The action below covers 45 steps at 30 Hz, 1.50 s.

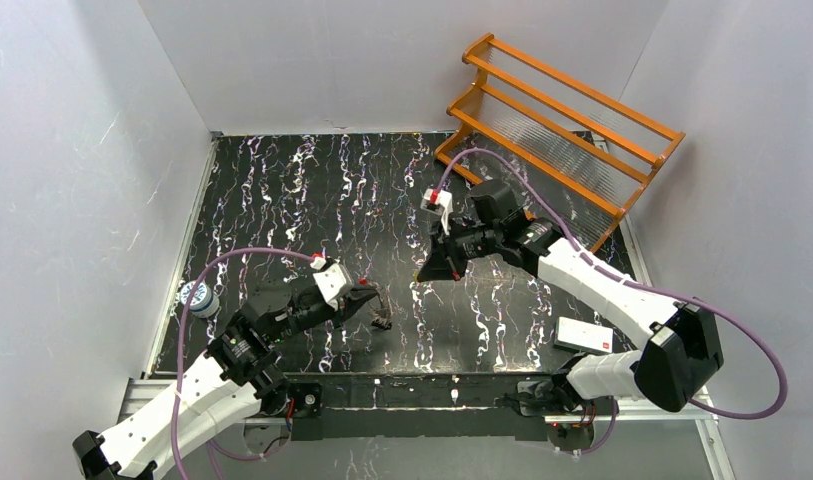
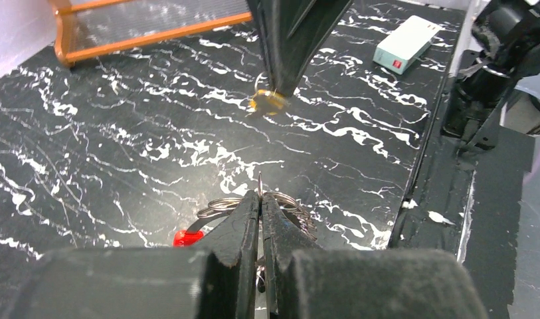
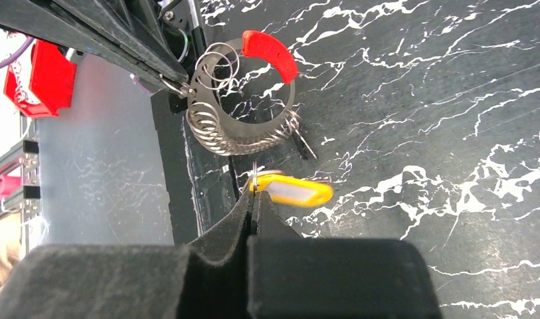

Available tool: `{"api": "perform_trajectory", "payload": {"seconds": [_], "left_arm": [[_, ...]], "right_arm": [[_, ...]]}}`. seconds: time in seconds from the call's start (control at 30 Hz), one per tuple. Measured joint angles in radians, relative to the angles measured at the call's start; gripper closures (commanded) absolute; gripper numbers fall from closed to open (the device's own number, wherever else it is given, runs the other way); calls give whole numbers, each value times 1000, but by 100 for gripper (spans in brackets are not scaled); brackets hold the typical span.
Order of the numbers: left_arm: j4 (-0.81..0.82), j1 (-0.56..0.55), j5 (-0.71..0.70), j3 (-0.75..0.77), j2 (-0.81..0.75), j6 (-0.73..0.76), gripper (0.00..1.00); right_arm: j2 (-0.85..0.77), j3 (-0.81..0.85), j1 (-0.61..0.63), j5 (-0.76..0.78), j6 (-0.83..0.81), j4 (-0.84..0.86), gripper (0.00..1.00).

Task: Put the keys on the keyring

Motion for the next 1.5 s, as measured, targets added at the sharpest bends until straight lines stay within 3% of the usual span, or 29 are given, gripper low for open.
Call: {"api": "perform_trajectory", "payload": {"seconds": [0.63,1.17,1.5], "left_arm": [[104,0,138,-18,0,14,100],[103,0,140,-22,3,14,100],[103,0,140,-22,13,16,100]], "right_arm": [[65,96,162,10,-72,-8,99],[9,97,169,72,-96,-48,99],[5,101,169,-10,-124,-82,99]]}}
